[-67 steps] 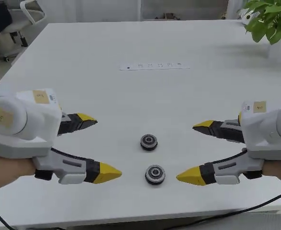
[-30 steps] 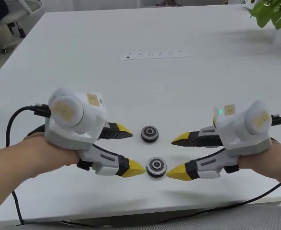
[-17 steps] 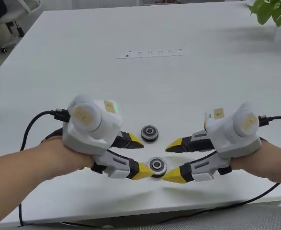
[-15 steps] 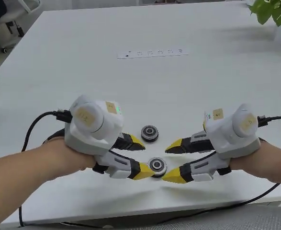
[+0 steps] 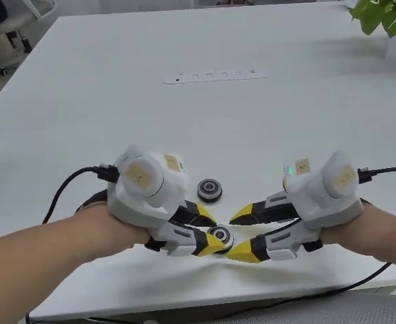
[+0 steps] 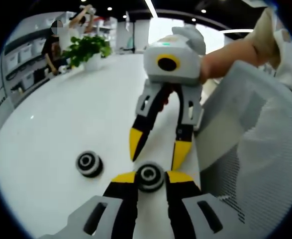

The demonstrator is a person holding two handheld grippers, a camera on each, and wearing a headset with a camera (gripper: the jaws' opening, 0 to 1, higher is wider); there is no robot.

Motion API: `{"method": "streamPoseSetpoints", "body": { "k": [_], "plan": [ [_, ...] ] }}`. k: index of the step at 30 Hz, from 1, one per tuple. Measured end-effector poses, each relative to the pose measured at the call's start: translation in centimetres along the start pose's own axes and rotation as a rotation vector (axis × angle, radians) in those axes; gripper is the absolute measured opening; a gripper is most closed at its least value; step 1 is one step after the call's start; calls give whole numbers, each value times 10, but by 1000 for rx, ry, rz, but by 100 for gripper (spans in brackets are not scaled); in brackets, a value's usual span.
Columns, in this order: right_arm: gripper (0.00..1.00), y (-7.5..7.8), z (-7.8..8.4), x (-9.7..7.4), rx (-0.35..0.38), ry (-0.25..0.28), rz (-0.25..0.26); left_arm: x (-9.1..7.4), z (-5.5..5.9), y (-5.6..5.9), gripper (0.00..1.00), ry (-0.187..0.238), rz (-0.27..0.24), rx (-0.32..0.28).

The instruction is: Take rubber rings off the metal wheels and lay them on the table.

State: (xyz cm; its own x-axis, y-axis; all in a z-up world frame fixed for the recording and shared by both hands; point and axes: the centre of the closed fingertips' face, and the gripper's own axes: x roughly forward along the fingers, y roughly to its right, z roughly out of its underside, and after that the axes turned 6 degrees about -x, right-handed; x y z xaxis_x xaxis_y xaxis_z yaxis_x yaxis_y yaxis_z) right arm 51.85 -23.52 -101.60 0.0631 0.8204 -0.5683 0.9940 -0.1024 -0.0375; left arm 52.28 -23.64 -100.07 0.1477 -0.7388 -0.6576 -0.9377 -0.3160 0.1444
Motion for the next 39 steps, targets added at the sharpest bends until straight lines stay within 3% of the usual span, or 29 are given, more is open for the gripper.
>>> {"method": "streamPoseSetpoints", "body": {
  "k": [12, 21, 39],
  "plan": [
    [32, -1, 0, 1, -10, -1, -3, 4, 2, -3, 14, 2, -39, 56],
    [28, 3, -5, 4, 13, 30, 8, 5, 1, -4, 14, 12, -50, 53],
    [24, 0, -2, 3, -3, 23, 8, 6, 1, -4, 14, 21, -58, 45]
  ]
}}
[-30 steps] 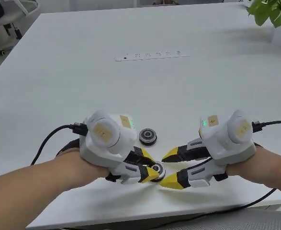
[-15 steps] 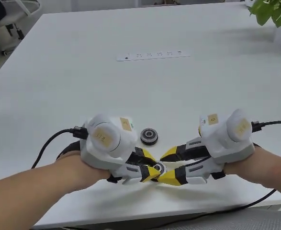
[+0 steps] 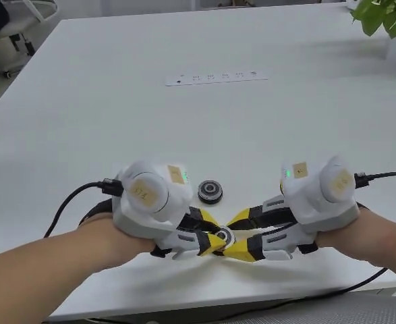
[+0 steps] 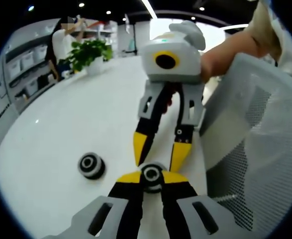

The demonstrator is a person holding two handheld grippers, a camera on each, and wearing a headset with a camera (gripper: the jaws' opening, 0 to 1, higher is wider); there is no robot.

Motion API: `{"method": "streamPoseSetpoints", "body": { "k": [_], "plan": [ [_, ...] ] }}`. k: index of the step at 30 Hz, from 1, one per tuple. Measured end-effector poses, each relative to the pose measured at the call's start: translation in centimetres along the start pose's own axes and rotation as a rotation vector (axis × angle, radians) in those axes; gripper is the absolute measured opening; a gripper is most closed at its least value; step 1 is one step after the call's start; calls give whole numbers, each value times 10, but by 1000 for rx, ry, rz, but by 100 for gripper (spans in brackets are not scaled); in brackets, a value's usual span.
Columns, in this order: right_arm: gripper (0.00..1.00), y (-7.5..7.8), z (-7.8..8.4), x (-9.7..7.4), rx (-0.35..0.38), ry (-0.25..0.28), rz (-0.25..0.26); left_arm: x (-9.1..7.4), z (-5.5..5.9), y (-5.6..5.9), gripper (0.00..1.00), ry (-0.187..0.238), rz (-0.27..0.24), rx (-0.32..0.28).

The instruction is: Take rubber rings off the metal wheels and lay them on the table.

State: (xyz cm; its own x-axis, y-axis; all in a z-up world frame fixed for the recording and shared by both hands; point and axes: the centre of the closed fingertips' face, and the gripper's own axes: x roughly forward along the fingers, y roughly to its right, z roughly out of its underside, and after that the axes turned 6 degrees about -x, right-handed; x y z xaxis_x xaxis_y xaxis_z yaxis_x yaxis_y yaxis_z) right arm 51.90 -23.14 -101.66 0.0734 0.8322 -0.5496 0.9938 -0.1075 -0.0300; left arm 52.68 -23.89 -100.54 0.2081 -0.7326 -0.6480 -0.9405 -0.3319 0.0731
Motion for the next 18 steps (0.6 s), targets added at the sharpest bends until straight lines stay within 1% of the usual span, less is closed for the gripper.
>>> {"method": "streamPoseSetpoints", "body": {
  "k": [4, 10, 12, 13, 14, 15, 18],
  "plan": [
    [22, 0, 3, -2, -10, -17, 1, 0, 0, 0, 14, 2, -1, 0],
    [19, 0, 6, -4, 4, -21, 3, -1, 0, 0, 14, 5, 0, 2],
    [17, 1, 8, -5, -9, -37, 7, -1, 0, 0, 14, 7, 0, 1],
    [15, 0, 10, -5, -3, -44, 3, -1, 0, 0, 14, 7, 0, 1],
    [12, 1, 10, -6, 2, -42, 9, -1, 0, 0, 14, 7, -1, 1],
    [12, 1, 11, -6, 17, -38, 5, -1, 0, 0, 14, 8, -1, 1],
    [10, 1, 11, -7, 28, -33, 9, -1, 0, 0, 14, 8, -2, 1]
  ]
}}
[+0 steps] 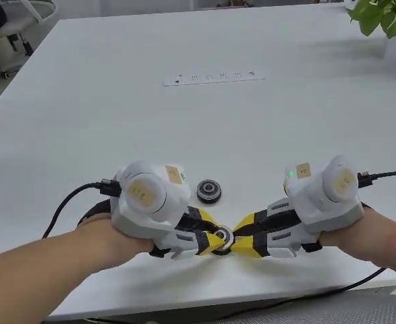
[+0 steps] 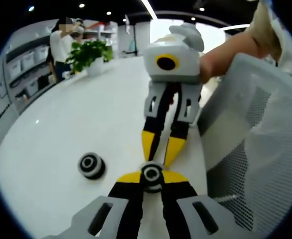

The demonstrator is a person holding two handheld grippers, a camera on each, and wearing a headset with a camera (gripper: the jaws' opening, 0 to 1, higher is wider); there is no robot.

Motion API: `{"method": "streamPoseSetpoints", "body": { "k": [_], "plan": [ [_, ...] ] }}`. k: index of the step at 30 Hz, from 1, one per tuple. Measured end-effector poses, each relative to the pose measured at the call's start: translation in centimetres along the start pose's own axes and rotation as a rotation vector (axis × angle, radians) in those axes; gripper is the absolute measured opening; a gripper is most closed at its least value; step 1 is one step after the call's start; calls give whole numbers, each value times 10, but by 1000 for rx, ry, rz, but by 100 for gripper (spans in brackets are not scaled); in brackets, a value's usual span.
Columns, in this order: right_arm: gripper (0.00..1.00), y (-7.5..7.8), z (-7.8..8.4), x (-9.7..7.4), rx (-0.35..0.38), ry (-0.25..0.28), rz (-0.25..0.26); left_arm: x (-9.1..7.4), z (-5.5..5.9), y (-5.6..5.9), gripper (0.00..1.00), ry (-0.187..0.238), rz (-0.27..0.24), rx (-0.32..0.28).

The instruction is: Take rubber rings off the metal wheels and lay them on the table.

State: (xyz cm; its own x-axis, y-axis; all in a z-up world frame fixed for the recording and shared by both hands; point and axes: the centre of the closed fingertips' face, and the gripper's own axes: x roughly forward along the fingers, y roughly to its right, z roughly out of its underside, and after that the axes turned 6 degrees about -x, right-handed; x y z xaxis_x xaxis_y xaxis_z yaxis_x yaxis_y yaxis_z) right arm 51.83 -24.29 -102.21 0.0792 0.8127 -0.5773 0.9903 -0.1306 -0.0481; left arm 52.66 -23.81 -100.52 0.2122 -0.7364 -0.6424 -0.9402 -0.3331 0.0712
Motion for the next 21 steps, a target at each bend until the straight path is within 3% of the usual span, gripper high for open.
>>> {"method": "streamPoseSetpoints", "body": {
  "k": [7, 21],
  "plan": [
    [2, 0, 1, -2, 18, -10, 1, 0, 0, 0, 14, -4, -4, 11],
    [0, 3, -1, -7, 175, 27, 16, -1, 1, 1, 13, -8, -8, 20]
  ]
}}
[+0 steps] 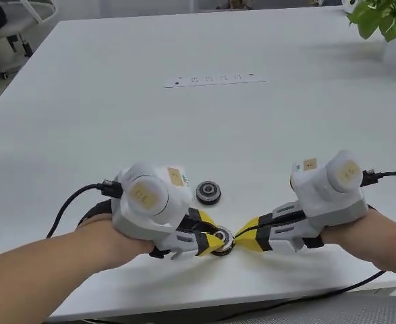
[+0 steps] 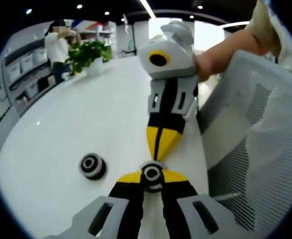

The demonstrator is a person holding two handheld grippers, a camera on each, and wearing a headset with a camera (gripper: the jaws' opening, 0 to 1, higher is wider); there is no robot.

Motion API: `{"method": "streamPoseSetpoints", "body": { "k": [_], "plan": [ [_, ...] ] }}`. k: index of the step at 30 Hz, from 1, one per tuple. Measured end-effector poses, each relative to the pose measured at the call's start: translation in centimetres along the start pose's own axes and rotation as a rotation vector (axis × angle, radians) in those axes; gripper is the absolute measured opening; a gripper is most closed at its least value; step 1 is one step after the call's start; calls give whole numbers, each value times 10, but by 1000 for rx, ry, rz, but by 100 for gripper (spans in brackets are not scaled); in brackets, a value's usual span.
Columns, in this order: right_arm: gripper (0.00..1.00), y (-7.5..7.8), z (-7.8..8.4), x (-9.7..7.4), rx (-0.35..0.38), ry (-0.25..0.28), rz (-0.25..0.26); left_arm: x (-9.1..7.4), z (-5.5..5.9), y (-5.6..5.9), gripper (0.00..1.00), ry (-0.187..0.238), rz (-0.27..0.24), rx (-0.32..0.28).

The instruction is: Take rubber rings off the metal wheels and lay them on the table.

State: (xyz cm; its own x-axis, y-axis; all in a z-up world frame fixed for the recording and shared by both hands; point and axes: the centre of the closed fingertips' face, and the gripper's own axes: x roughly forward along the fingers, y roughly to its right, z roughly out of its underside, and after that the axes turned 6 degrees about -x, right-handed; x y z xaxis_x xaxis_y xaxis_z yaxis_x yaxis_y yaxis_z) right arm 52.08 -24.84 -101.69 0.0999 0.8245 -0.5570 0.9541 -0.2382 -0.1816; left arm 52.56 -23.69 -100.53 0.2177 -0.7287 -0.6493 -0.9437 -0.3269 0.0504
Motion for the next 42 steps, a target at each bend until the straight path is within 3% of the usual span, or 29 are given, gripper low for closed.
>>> {"method": "streamPoseSetpoints", "body": {
  "k": [2, 6, 14, 42],
  "plan": [
    [0, 0, 0, 0, 20, 4, 0, 0, 0, 0, 13, 0, -1, 0],
    [0, 3, -1, -1, 155, 34, -2, 0, 0, 0, 13, -1, -7, 10],
    [0, 5, -9, -2, 239, 94, -9, 1, 0, -1, 13, -7, -17, 16],
    [0, -2, -16, 1, 251, 127, -30, 2, 0, -2, 13, -16, -40, 11]
  ]
}}
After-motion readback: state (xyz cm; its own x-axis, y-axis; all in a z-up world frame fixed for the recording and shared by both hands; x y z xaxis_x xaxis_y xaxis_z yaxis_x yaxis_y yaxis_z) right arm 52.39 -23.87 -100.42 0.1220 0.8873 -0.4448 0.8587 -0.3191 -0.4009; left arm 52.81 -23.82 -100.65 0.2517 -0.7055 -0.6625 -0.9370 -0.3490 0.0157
